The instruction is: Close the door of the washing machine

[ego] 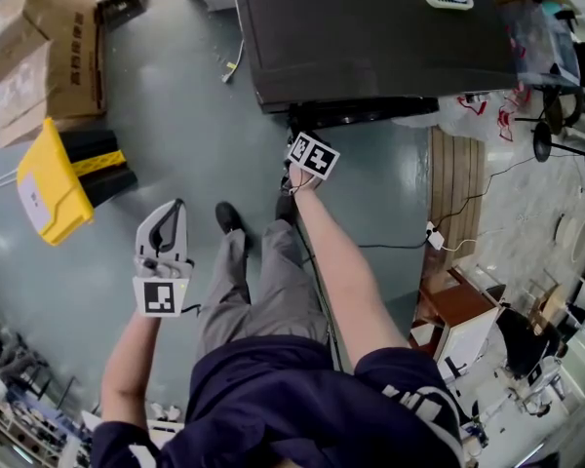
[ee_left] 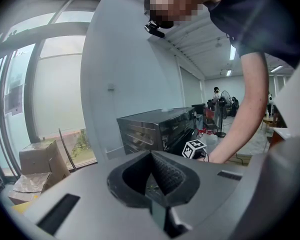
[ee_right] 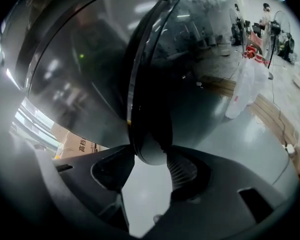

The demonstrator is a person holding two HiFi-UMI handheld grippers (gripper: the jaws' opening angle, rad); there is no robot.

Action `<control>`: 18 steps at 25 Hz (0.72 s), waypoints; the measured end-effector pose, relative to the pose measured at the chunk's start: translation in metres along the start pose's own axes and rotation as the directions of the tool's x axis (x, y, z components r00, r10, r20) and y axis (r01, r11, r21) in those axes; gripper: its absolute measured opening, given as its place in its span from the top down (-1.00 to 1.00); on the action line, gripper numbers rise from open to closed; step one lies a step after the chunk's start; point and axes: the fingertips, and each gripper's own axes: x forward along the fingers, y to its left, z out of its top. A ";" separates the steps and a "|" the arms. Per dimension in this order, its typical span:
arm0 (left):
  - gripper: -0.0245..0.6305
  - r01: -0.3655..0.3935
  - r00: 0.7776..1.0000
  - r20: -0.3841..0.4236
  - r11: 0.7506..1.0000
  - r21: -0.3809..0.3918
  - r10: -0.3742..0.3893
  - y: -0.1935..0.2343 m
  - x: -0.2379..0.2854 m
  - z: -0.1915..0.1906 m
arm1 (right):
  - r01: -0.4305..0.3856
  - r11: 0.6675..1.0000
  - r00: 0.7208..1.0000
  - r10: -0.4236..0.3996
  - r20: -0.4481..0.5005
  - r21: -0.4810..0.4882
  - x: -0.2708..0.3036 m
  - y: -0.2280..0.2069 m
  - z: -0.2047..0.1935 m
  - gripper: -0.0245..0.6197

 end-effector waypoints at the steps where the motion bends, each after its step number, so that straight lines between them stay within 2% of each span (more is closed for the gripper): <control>1: 0.85 0.001 1.000 0.004 1.000 0.003 -0.001 0.000 0.001 0.001 | 0.001 1.000 1.000 -0.001 -0.003 0.000 0.001 0.000 0.000 0.25; 13: 0.85 0.004 1.000 -0.004 1.000 0.011 -0.004 0.000 0.005 -0.008 | -0.010 0.996 0.999 0.007 -0.039 -0.088 0.007 0.005 0.005 0.24; 16: 0.85 0.036 0.998 -0.046 0.995 0.095 -0.032 0.000 0.004 -0.008 | -0.034 0.990 0.999 0.031 -0.030 -0.133 0.005 0.007 0.003 0.24; 18: 0.85 0.006 1.000 -0.007 0.999 0.037 -0.006 0.001 0.005 -0.001 | -0.051 0.981 0.999 0.047 -0.026 -0.189 0.002 0.009 0.003 0.24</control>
